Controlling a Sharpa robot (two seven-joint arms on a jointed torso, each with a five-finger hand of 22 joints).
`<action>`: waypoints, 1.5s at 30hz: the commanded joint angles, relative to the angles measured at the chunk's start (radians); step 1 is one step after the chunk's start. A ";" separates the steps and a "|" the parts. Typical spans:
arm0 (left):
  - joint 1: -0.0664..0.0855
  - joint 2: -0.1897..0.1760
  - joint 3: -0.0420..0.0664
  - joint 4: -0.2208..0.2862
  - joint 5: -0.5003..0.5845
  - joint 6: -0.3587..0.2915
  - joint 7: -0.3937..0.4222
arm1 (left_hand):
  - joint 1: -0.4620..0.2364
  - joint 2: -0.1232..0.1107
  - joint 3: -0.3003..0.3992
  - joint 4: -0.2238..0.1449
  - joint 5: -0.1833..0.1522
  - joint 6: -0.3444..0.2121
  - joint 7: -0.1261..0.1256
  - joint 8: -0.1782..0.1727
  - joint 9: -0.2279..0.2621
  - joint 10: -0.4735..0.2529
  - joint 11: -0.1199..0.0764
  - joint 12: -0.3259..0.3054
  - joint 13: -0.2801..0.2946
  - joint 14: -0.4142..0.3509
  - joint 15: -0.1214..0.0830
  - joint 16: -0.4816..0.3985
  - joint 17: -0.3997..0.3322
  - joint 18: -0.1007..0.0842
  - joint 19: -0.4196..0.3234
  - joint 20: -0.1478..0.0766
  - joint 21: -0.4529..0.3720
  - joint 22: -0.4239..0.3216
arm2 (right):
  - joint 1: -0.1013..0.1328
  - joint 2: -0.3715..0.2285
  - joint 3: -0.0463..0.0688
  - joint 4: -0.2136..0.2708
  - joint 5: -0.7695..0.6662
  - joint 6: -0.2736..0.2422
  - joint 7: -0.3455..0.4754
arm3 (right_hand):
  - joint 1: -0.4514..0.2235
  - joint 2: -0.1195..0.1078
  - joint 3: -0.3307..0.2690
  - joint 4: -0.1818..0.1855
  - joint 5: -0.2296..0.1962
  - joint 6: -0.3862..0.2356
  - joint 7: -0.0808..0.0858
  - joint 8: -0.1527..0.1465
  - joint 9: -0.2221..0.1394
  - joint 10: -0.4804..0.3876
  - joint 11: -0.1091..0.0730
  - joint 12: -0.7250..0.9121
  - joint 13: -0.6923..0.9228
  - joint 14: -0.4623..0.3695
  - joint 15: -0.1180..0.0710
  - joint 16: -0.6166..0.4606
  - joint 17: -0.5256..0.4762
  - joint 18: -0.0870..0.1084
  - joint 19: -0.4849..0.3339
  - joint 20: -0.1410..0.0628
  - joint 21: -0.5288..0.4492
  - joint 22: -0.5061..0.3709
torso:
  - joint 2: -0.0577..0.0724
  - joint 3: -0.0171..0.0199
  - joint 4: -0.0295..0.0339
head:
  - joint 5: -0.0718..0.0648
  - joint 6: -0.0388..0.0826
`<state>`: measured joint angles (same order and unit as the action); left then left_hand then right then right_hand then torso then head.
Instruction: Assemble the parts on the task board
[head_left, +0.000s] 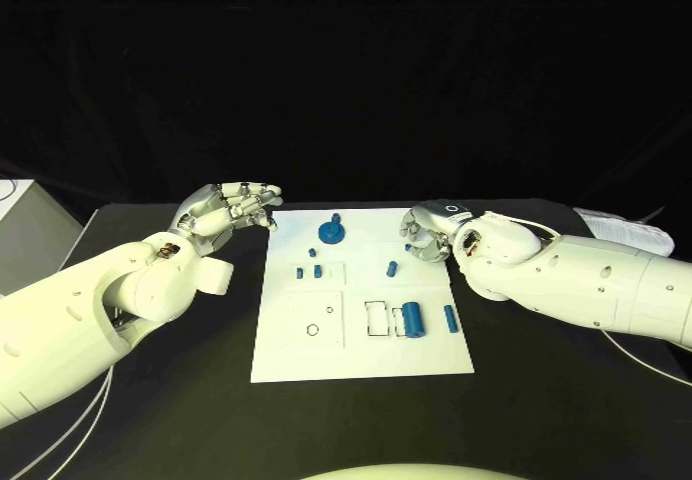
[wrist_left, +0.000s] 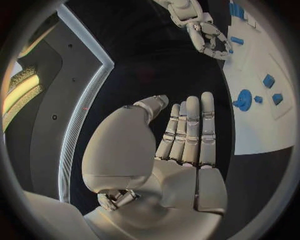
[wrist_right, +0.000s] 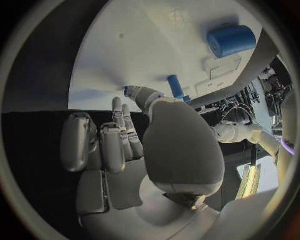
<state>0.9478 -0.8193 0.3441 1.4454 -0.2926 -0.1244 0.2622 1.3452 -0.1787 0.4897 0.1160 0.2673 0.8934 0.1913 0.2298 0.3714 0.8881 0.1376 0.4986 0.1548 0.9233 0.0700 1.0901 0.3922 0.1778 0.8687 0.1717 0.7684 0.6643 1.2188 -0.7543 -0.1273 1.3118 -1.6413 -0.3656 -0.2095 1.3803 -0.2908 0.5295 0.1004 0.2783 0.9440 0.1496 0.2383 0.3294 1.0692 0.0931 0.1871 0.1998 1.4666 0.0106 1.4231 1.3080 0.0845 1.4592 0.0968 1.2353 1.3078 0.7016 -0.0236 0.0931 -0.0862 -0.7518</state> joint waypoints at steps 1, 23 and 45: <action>-0.001 -0.003 0.002 0.006 0.035 0.000 0.025 | 0.009 0.000 -0.006 -0.002 0.000 0.002 0.000 0.006 0.001 0.002 -0.002 0.003 -0.001 0.001 0.001 -0.005 -0.001 0.007 0.005 -0.001 -0.005 -0.001 | -0.002 0.005 -0.001 -0.002 -0.025 0.010 -0.002 | 0.003 0.012 0.010 -0.001 0.003 0.008 0.002 -0.003 0.000 0.013 -0.003 0.000 -0.002 0.051 -0.004 -0.006 0.011 -0.016 0.021 0.000 0.004 0.052 | 0.000 0.0012 -0.0010 | 0.005 -0.004; -0.002 -0.010 0.003 0.006 0.051 0.022 0.026 | -0.011 -0.013 -0.048 0.046 -0.013 0.001 0.000 0.007 0.001 -0.004 -0.002 0.009 -0.006 0.004 0.003 -0.011 -0.005 0.005 0.028 0.000 -0.048 -0.035 | -0.022 0.032 -0.006 -0.022 -0.060 0.011 -0.014 | 0.027 0.041 0.090 -0.021 -0.016 0.090 -0.022 0.010 0.014 0.107 -0.031 0.017 -0.024 0.054 -0.027 -0.001 0.009 -0.022 0.031 -0.019 0.034 0.077 | 0.000 0.0010 -0.0020 | 0.007 -0.013; -0.006 -0.017 0.003 0.004 0.044 0.012 0.016 | -0.006 -0.013 -0.050 0.048 -0.015 0.000 -0.001 0.007 0.001 -0.005 -0.002 0.010 -0.007 0.004 0.002 -0.011 -0.005 0.006 0.032 0.000 -0.053 -0.038 | -0.027 0.027 -0.006 0.005 -0.125 -0.121 -0.069 | 0.053 0.075 0.146 -0.092 -0.066 0.160 -0.038 0.037 0.044 0.193 -0.052 0.024 0.001 0.055 -0.046 0.001 0.007 -0.035 0.048 -0.036 0.099 0.123 | 0.000 0.0005 -0.0012 | 0.004 -0.012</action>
<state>0.9424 -0.8369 0.3460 1.4479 -0.2504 -0.1195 0.2717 1.3367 -0.1872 0.4442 0.1615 0.2583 0.8936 0.1913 0.2297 0.3709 0.8882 0.1376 0.5024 0.1497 0.9234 0.0699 1.0823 0.3881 0.1776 0.8936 0.1717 0.7228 0.6269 1.1916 -0.7270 -0.1346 1.3146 -1.7331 -0.4416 -0.2591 1.4237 -0.2388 0.6761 0.0069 0.2078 1.0999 0.1122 0.2709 0.3741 1.1932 0.1049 0.2029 0.1726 1.4651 -0.0311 1.4232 1.3076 0.0687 1.4661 0.0679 1.3335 1.3081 0.7009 -0.0230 0.0918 -0.0814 -0.7636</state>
